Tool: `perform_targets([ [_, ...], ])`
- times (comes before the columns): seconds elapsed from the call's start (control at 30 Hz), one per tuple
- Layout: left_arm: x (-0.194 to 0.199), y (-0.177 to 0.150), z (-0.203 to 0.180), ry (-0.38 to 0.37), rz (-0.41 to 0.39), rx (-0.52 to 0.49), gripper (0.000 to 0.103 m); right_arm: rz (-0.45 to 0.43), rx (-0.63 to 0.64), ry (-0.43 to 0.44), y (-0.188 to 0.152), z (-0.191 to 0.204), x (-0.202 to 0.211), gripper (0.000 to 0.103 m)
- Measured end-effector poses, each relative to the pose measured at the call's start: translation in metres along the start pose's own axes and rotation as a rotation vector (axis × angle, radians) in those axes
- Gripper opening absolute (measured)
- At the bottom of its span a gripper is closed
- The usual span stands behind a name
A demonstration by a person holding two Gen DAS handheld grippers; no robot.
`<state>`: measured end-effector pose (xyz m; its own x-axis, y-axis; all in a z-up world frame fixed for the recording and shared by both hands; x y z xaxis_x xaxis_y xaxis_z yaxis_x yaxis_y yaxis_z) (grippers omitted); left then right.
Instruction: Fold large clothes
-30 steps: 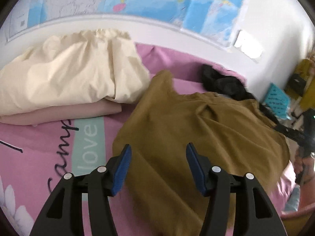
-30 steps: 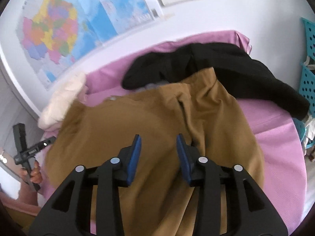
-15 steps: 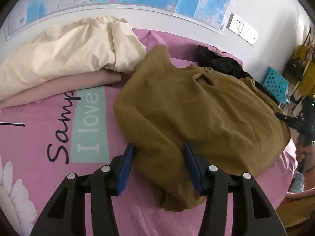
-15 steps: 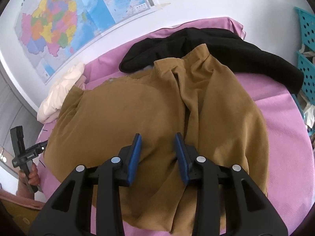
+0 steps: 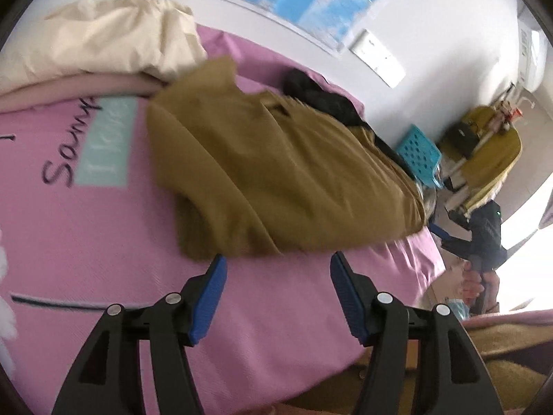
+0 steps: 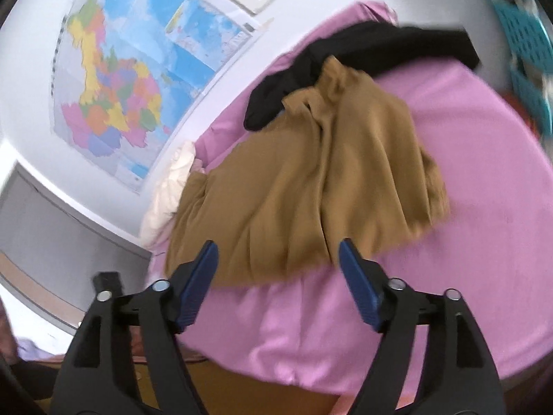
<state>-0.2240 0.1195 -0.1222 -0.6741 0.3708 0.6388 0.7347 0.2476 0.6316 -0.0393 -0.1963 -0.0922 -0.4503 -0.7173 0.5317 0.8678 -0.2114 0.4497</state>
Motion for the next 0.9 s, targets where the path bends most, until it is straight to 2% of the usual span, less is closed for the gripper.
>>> perform_targets([
  [0.13,-0.019,-0.003,-0.018,-0.109,0.027,0.05,0.061,0.02,-0.074,0.018,-0.006,-0.009,-0.013,0.074],
  [0.2,-0.03,-0.002,-0.022,-0.118,0.039,0.053,0.061,0.03,-0.083,0.028,-0.007,-0.009,-0.022,0.075],
  [0.27,-0.04,-0.003,-0.026,-0.154,0.061,0.076,0.061,0.034,-0.099,0.017,-0.005,-0.011,-0.03,0.08],
  [0.37,-0.052,-0.002,-0.023,-0.166,0.072,0.132,0.062,0.014,-0.109,-0.008,0.002,-0.015,-0.041,0.079],
  [0.43,-0.053,0.004,-0.019,-0.193,0.044,0.19,0.063,-0.001,-0.106,-0.025,0.005,-0.016,-0.043,0.08],
  [0.63,-0.054,0.021,-0.01,-0.204,-0.007,0.291,0.062,-0.064,-0.172,-0.034,0.018,-0.022,-0.046,0.082],
  [0.83,-0.046,0.029,-0.003,-0.232,-0.09,0.42,0.06,-0.086,-0.218,-0.075,0.03,-0.021,-0.059,0.094],
  [0.9,-0.049,0.035,0.001,-0.232,-0.099,0.458,0.06,-0.089,-0.219,-0.099,0.033,-0.02,-0.068,0.095],
])
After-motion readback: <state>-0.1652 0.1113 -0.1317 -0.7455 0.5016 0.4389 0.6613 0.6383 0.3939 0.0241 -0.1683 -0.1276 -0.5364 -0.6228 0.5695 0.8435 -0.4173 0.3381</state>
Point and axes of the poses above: each gripper's, at about its wrist camera, not at the fingertips, and x roughly against the way its jaws point, z to its left, y to its top, the point moved 10 cm from there along -x, roughly the way its jaws point, and after that the axes turned 4 degrees about -x, right-handed, at the moved point
